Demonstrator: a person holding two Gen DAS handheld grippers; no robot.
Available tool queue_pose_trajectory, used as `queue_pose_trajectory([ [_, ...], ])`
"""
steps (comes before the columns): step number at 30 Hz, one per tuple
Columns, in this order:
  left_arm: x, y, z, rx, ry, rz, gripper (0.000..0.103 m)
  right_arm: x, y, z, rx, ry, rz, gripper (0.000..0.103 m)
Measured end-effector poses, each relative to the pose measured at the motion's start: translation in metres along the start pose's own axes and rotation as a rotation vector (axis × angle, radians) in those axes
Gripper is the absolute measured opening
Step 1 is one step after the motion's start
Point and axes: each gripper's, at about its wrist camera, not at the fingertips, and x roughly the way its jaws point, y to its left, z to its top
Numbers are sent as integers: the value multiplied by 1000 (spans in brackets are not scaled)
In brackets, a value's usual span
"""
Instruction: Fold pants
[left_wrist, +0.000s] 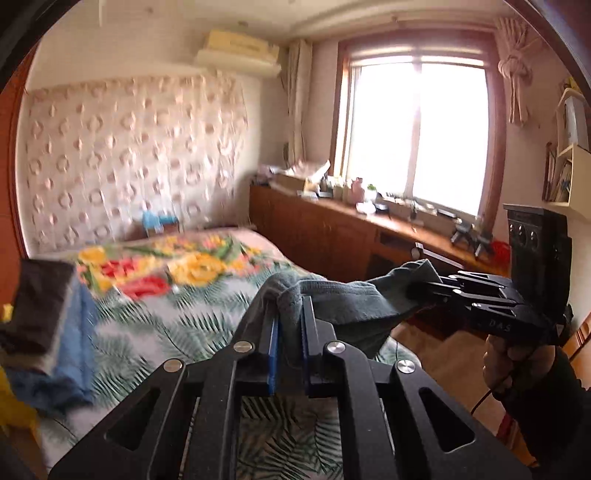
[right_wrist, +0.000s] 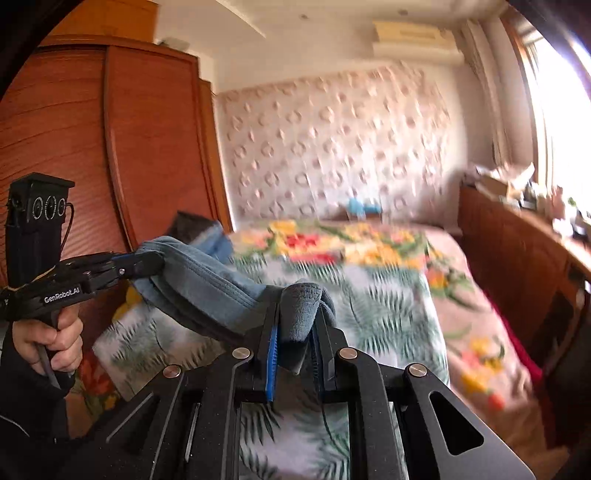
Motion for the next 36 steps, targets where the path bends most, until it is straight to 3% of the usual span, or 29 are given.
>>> queue_pose_trajectory([
  [7, -10, 24, 16, -10, -48, 77, 10, 0, 20, 24, -58, -56, 33, 15],
  [15, 59, 85, 8, -67, 11, 180, 10, 89, -11, 36, -53, 16, 60, 15],
  [18, 80, 107, 26, -73, 9, 220, 10, 126, -18, 65, -91, 34, 39, 15],
  [21, 78, 125, 55, -109, -48, 224, 10, 146, -18, 98, -108, 0, 14, 15],
  [23, 69, 126, 72, -100, -91, 223, 10, 144, -15, 118, -106, -52, 5, 15],
  [26, 68, 117, 73, -41, -72, 252, 10, 133, -8, 137, -107, -105, 16, 15],
  [29, 71, 118, 54, -34, -27, 248, 10, 132, -1, 126, -132, -84, 15, 15],
  [36, 78, 116, -30, -77, 139, 225, 10, 151, -1, 46, -78, 114, 54, 15],
])
